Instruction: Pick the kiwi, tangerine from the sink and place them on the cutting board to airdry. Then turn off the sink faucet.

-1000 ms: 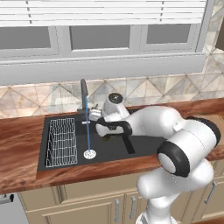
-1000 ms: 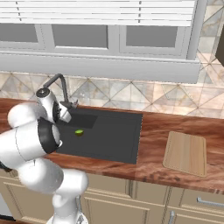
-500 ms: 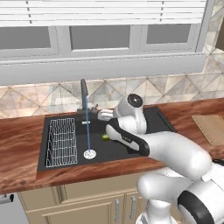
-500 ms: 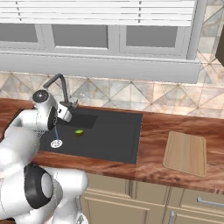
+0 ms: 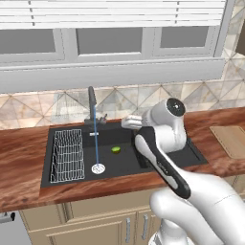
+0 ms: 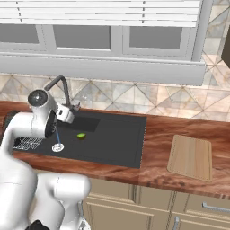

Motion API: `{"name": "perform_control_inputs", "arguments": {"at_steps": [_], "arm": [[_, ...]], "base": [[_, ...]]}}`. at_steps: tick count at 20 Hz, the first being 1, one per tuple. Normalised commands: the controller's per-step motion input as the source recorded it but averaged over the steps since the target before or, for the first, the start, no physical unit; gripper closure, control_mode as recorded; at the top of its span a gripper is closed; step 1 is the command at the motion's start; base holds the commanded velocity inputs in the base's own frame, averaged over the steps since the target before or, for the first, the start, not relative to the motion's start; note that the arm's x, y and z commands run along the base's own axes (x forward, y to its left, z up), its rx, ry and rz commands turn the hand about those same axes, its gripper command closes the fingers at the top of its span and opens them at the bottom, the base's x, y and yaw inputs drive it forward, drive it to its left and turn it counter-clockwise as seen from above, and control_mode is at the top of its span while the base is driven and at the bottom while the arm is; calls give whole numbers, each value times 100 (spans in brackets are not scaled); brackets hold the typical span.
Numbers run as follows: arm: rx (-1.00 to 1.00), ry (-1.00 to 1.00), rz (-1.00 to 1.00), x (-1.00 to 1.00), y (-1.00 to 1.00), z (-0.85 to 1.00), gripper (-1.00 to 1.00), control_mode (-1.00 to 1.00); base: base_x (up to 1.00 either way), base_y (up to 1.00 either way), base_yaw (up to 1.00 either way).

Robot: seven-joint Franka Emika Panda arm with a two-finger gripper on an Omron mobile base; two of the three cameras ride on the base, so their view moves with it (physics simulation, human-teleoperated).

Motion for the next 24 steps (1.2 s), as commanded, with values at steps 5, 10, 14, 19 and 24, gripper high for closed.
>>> {"name": "perform_control_inputs", "arguments": {"at_steps": [5, 10, 14, 19, 24], "arm": [[-2, 9, 0, -72, -41, 79, 100, -100], [-6, -1, 1, -94, -40, 12, 100, -100], [0, -1, -6, -77, -18, 1, 100, -100], [0, -1, -10, -48, -9, 7, 100, -100], [-6, 4, -12, -17, -11, 40, 100, -100]], "base": [[0, 0, 0], [0, 0, 0], [0, 0, 0], [0, 0, 0], [0, 0, 0]]}}
